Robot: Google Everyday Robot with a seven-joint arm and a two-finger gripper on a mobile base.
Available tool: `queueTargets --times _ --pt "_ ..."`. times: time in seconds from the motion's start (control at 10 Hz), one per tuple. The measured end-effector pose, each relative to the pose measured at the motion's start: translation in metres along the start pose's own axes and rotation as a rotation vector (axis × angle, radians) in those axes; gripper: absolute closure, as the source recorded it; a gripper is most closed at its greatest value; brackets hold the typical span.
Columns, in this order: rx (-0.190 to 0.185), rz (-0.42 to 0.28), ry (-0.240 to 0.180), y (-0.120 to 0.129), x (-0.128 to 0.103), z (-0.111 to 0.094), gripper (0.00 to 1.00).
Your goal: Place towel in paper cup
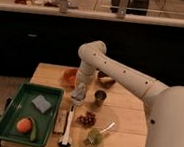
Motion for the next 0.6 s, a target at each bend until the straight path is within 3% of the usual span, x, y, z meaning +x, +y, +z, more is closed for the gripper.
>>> queueTargets --times 0.6 --pt "0.0 0.002 0.004 -0.0004 0.0044 -0.006 0.2"
